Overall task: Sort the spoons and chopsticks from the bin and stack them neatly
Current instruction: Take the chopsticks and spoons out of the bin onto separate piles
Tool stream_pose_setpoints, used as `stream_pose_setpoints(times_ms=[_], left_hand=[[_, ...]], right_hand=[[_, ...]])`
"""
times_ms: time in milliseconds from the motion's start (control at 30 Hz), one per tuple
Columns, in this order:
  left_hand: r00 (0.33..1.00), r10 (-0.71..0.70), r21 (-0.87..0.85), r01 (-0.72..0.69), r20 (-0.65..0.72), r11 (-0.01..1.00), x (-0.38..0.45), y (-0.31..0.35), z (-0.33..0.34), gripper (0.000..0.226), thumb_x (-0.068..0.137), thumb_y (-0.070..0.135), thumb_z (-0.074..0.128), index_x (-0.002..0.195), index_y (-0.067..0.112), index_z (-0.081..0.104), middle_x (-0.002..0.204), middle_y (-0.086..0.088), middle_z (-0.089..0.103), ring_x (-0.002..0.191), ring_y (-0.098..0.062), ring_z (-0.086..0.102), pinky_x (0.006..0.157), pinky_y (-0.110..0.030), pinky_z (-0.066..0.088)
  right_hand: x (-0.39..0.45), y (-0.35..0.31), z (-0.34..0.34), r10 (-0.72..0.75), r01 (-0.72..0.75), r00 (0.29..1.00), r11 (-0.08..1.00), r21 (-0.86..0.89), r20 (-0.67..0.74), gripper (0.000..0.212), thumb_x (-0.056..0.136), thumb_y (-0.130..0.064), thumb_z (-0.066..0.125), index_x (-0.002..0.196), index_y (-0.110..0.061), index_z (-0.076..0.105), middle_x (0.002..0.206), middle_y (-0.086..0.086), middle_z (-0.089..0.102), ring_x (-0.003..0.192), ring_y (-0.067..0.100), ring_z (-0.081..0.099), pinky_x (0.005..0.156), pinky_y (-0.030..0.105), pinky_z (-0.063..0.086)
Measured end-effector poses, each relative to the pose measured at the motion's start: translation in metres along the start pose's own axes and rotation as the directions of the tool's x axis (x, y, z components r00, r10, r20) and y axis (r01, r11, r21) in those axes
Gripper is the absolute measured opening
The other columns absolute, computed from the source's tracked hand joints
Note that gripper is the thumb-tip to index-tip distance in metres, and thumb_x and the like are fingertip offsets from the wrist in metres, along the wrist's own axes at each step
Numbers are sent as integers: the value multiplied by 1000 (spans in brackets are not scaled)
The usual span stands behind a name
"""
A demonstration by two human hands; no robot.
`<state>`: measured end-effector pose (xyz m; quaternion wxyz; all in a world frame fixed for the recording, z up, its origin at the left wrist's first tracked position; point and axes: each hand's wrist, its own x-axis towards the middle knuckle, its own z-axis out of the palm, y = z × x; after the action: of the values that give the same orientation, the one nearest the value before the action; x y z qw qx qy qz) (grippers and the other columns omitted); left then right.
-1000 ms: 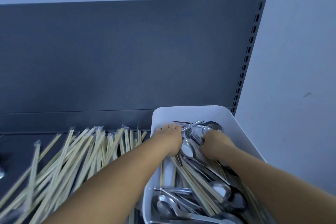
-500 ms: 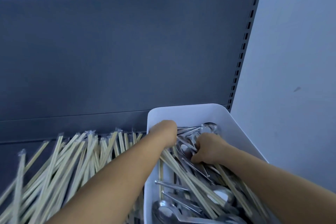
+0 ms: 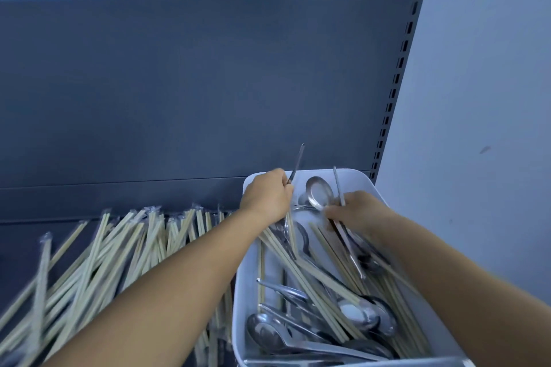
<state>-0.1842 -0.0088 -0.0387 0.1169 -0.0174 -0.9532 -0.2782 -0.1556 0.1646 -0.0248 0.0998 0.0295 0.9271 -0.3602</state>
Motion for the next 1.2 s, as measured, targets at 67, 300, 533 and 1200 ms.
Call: stream_pose_setpoints(times_ms=[67, 300, 533, 1200], left_hand=[[1000, -18, 26, 18, -4, 1000, -2, 1, -4, 16, 93, 20, 42, 86, 13, 54, 85, -1, 62, 81, -26, 53, 62, -27, 36], [989, 54, -124, -72, -139, 990, -11, 24, -24, 24, 95, 16, 40, 90, 17, 63, 89, 2, 66, 87, -23, 60, 76, -36, 50], [996, 33, -114, -24, 79, 993, -26, 50, -16, 27, 94, 23, 43, 95, 8, 65, 92, -9, 71, 86, -26, 63, 76, -36, 50], [917, -349, -707, 378, 195, 597, -52, 63, -17, 24, 87, 8, 50, 68, 15, 64, 56, -1, 64, 49, -16, 53, 52, -20, 40]], right_hand=[[-4, 1, -5, 31, -38, 999, 981, 192, 36, 25, 90, -21, 55, 67, -13, 59, 49, -6, 62, 46, 14, 53, 50, 21, 35], [-12, 5, -17, -11, 24, 999, 908, 417, -34, 13, 86, -5, 55, 75, -7, 62, 64, 6, 68, 47, 12, 61, 55, 17, 44], [-20, 13, -26, -32, 55, 998, 817, 573, -51, 16, 93, -17, 55, 100, -5, 62, 72, 6, 71, 55, 17, 63, 54, 22, 50], [-29, 0, -18, -260, 69, 934, 804, 591, 245, 22, 97, -28, 50, 87, -10, 58, 57, -1, 57, 47, 11, 48, 49, 24, 43]])
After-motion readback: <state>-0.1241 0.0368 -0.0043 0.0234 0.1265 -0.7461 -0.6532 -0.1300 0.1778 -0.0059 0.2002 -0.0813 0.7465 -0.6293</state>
